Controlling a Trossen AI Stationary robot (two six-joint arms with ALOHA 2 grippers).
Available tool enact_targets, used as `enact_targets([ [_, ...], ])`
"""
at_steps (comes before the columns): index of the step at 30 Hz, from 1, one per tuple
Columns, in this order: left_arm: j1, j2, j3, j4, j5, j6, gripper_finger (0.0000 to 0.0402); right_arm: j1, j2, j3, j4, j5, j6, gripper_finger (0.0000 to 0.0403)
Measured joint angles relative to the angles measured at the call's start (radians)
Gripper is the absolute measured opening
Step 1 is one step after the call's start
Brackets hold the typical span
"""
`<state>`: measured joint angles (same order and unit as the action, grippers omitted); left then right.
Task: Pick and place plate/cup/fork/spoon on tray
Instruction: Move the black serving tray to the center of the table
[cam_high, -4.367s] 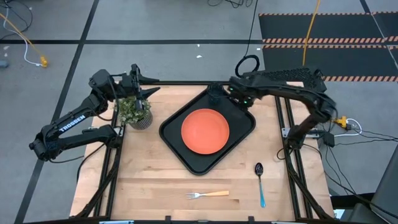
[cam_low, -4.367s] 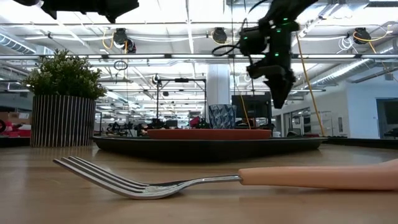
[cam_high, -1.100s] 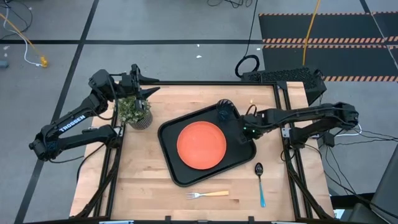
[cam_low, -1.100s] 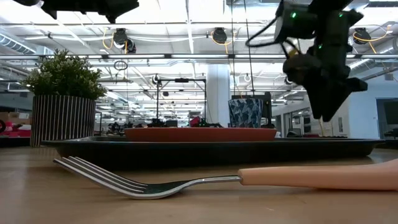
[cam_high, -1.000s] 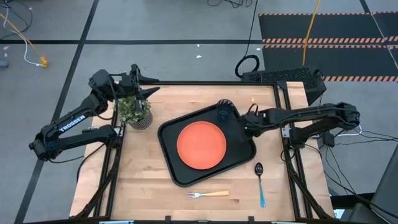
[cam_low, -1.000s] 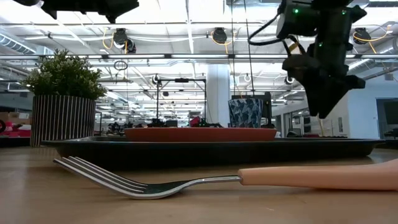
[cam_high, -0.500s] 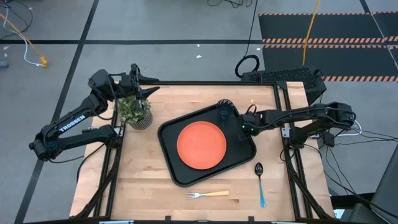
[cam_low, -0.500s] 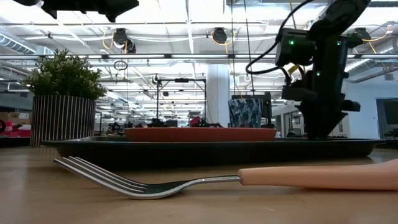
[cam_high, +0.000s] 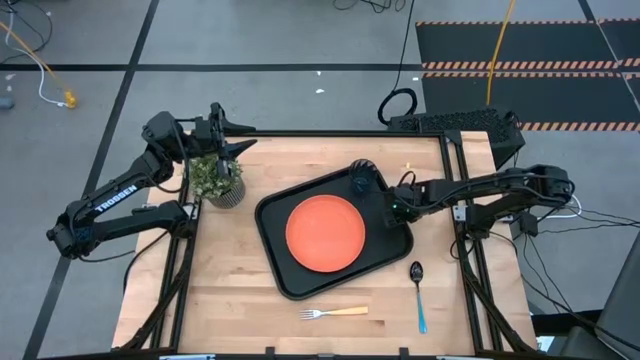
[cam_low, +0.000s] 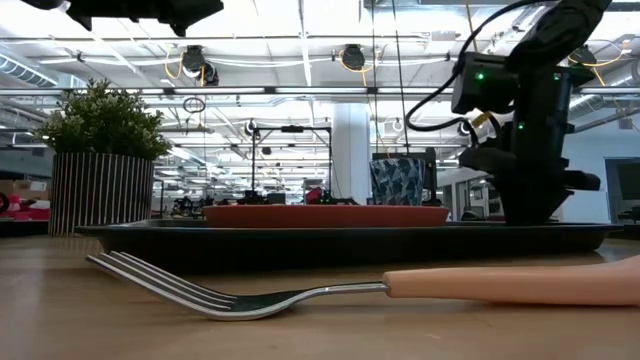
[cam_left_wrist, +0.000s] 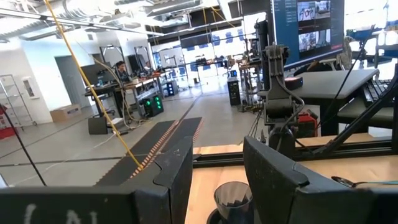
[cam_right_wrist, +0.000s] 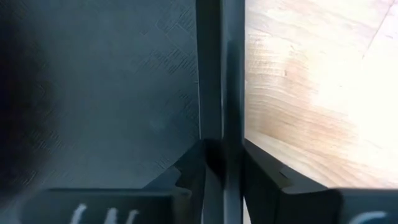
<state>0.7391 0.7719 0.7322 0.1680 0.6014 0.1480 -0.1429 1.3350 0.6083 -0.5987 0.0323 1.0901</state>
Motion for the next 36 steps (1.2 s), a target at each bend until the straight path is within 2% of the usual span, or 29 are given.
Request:
enact_targets([
  [4,0.0,0.0,0.0,-0.005,0.0,0.001,0.0145,0.0,0.0,-0.001,-0.004,-0.014,0.004,0.0054],
  [13,0.0,0.0,0.0,-0.017,0.0,0.004,0.0145,0.035,0.001,-0.002,-0.007,-0.06,0.087,0.0049],
  [17,0.0,0.0,0.0,-0.019,0.0,0.003,0.0145,0.073,0.001,-0.002,-0.008,-0.051,0.14,0.0049],
  [20,0.0,0.0,0.0,-0.021,0.0,0.001,0.0145,0.098,0.001,-0.002,-0.009,-0.003,0.166,0.0049],
  [24,0.0,0.0,0.0,-0.021,0.0,0.001,0.0145,0.106,-0.008,-0.003,0.001,0.005,0.159,0.0049],
  [36,0.0,0.0,0.0,-0.017,0.0,0.001,0.0145,0.105,-0.085,-0.007,0.015,-0.059,0.121,0.0051],
])
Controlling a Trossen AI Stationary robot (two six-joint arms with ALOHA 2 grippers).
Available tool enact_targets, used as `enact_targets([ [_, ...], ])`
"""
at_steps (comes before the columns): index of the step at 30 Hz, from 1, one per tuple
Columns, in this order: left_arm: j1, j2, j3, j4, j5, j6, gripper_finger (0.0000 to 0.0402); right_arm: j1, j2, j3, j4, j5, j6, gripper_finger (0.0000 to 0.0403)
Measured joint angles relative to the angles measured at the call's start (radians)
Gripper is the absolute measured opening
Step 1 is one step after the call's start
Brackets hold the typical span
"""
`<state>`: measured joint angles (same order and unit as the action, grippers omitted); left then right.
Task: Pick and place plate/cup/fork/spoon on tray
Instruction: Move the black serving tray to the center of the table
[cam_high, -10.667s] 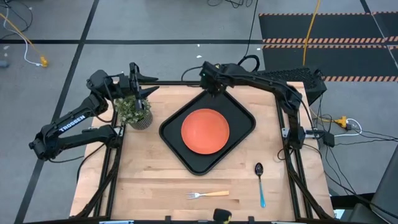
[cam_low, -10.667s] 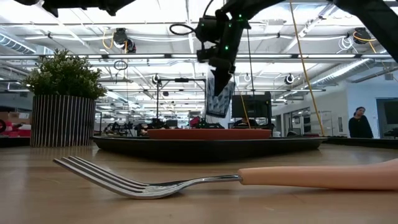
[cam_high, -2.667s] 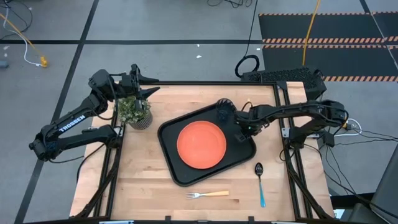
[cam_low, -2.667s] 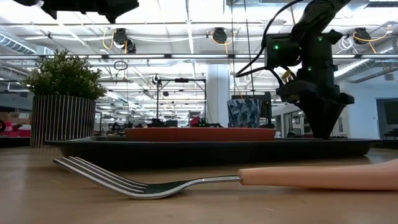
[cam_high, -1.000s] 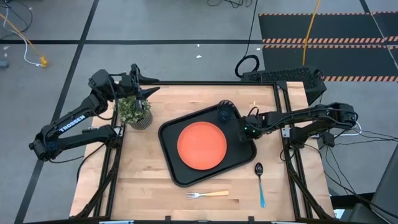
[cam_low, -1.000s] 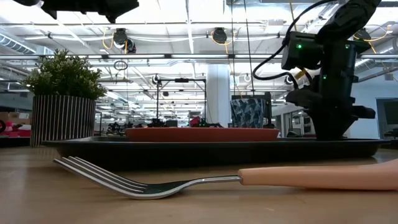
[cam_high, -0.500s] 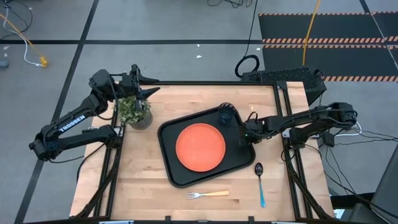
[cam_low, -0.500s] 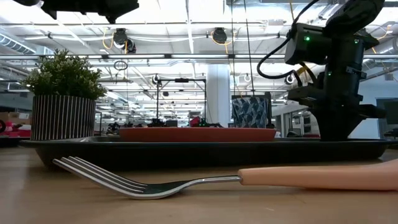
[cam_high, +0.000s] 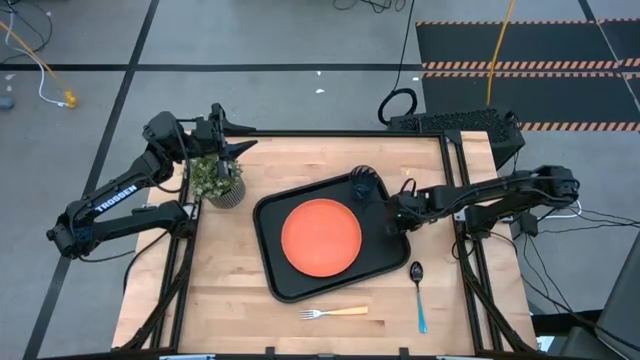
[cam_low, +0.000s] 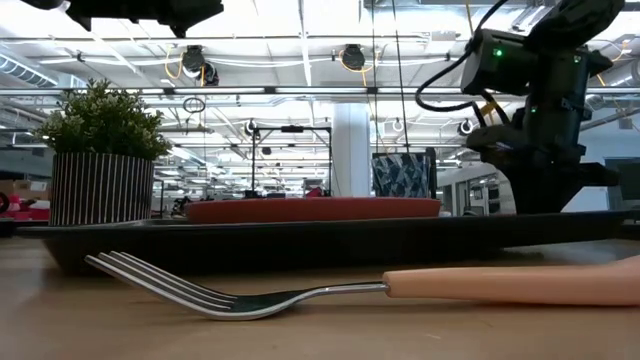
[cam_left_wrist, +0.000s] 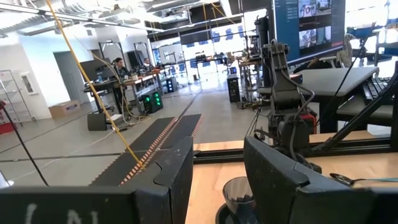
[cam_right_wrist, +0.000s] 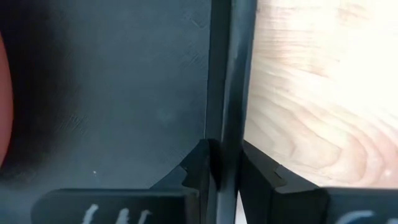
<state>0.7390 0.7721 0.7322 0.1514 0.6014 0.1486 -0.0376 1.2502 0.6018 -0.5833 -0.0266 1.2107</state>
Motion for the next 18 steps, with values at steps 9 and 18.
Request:
enact_targets([
  [9,0.0,0.0,0.0,0.001,0.0,0.0,0.0145,0.0,-0.001,0.002,-0.011,-0.001,0.003,0.0048],
  [18,0.0,0.0,0.0,-0.007,0.0,-0.003,0.0145,0.001,-0.003,0.005,-0.034,-0.017,0.162,0.0033],
])
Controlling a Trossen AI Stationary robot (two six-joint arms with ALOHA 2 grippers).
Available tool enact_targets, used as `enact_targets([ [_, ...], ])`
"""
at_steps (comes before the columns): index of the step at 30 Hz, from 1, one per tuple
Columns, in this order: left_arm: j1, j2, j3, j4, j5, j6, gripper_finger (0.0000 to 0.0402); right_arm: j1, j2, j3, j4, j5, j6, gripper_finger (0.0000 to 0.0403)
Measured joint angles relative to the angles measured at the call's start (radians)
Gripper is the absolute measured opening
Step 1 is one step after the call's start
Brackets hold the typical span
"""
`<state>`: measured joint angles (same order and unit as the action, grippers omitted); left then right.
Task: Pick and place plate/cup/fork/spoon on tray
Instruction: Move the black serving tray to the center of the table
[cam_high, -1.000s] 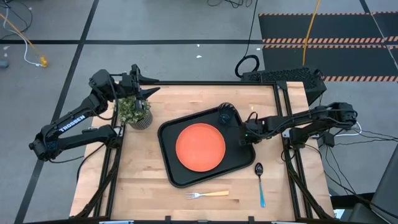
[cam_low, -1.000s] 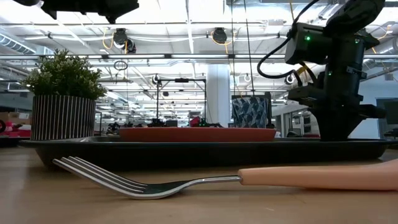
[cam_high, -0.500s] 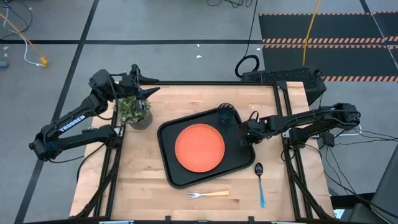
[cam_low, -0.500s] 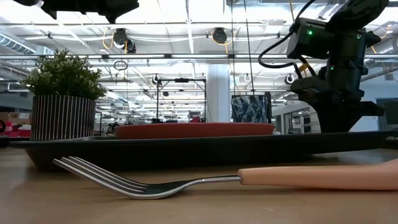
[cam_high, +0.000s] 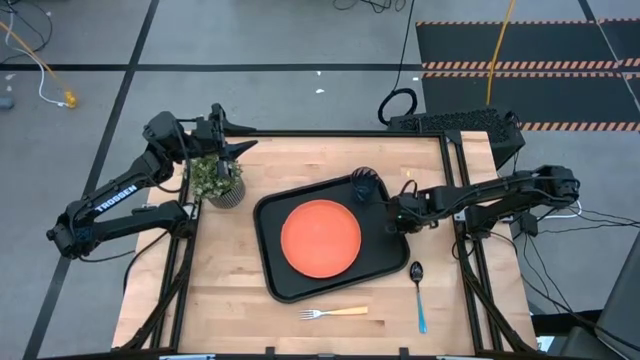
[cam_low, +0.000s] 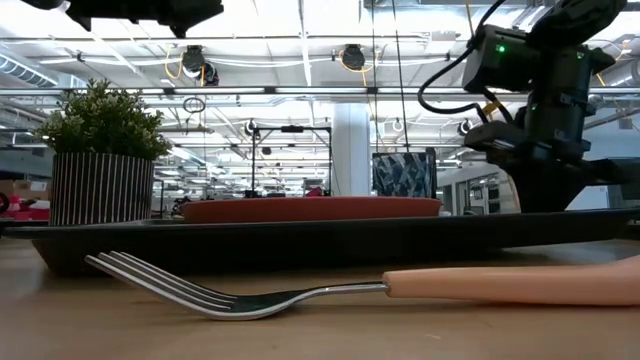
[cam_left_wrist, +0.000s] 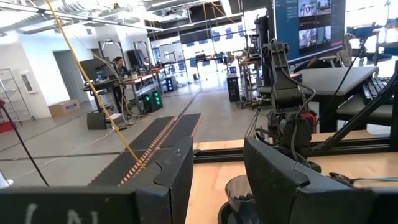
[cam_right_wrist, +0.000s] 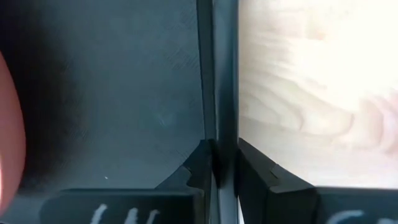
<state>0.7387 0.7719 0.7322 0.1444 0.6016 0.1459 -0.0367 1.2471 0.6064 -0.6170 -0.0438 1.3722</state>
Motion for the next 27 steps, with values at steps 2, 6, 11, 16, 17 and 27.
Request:
enact_targets([
  [2,0.0,0.0,0.0,-0.006,0.0,-0.011,0.0145,0.0,0.0,0.0,-0.003,-0.002,0.046,0.0033],
  [6,0.0,0.0,0.0,-0.015,0.001,-0.036,0.0145,0.0,-0.001,0.0,-0.011,0.006,0.126,0.0031],
  [11,0.0,0.0,0.0,-0.022,0.001,-0.055,0.0145,-0.001,-0.001,0.0,-0.012,0.019,0.157,0.003],
  [16,0.0,0.0,0.0,-0.046,0.002,-0.044,0.0145,-0.001,0.0,0.0,-0.005,0.002,0.103,0.003],
  [17,0.0,0.0,0.0,-0.046,0.002,-0.044,0.0145,-0.002,0.0,0.0,-0.004,-0.004,0.108,0.003],
  [27,0.0,0.0,0.0,-0.053,0.003,-0.043,0.0145,-0.001,0.0,0.0,0.014,-0.038,0.148,0.0032],
])
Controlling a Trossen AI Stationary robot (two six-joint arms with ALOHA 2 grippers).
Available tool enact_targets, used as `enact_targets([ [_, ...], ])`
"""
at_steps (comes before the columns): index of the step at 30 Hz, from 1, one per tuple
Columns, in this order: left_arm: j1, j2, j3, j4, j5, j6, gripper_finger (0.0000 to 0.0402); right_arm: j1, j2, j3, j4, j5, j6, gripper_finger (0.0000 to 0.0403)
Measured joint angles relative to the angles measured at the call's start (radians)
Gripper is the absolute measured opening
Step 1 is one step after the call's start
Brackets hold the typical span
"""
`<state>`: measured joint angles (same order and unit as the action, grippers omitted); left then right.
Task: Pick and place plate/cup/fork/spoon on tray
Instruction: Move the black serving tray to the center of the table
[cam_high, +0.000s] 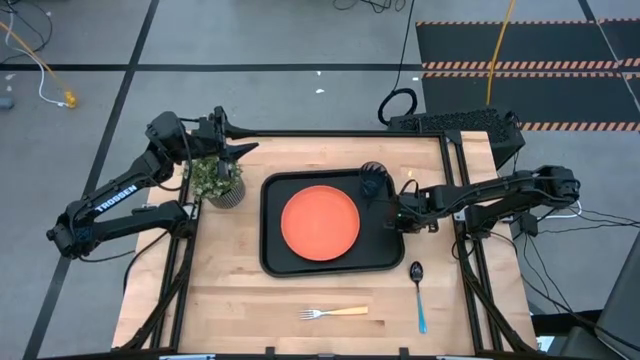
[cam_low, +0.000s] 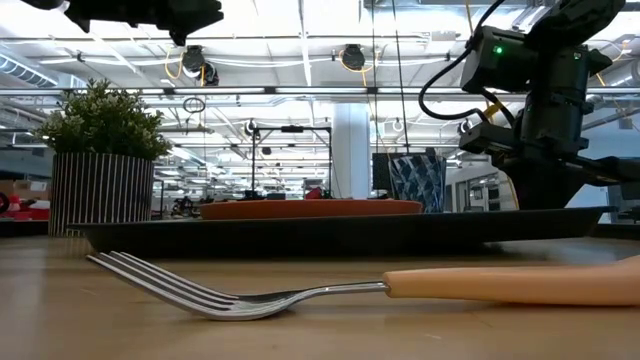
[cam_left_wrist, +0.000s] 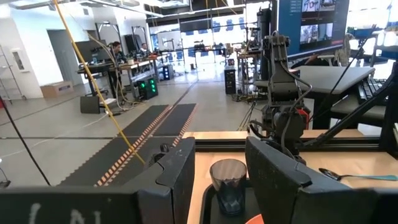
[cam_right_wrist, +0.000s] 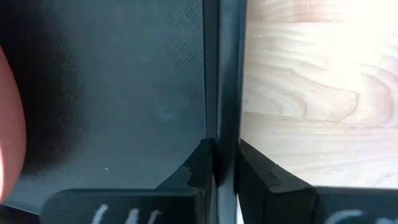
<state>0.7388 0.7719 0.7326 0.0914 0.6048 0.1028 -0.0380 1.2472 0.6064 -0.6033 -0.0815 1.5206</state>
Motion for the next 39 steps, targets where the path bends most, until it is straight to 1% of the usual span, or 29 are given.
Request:
enact_targets([
  [9,0.0,0.0,0.0,0.008,0.0,-0.004,0.0145,0.0,0.0,0.0,0.0,-0.003,-0.011,0.0034],
  [13,0.0,0.0,0.0,0.007,0.0,-0.004,0.0145,0.002,0.0,0.0,0.002,-0.024,-0.011,0.0035],
  [24,0.0,0.0,0.0,-0.001,0.0,-0.007,0.0145,0.033,0.0,0.0,0.0,-0.026,0.015,0.0035],
  [39,0.0,0.0,0.0,0.0,0.0,-0.007,0.0145,0.034,0.0,-0.001,-0.01,-0.027,0.013,0.0035],
])
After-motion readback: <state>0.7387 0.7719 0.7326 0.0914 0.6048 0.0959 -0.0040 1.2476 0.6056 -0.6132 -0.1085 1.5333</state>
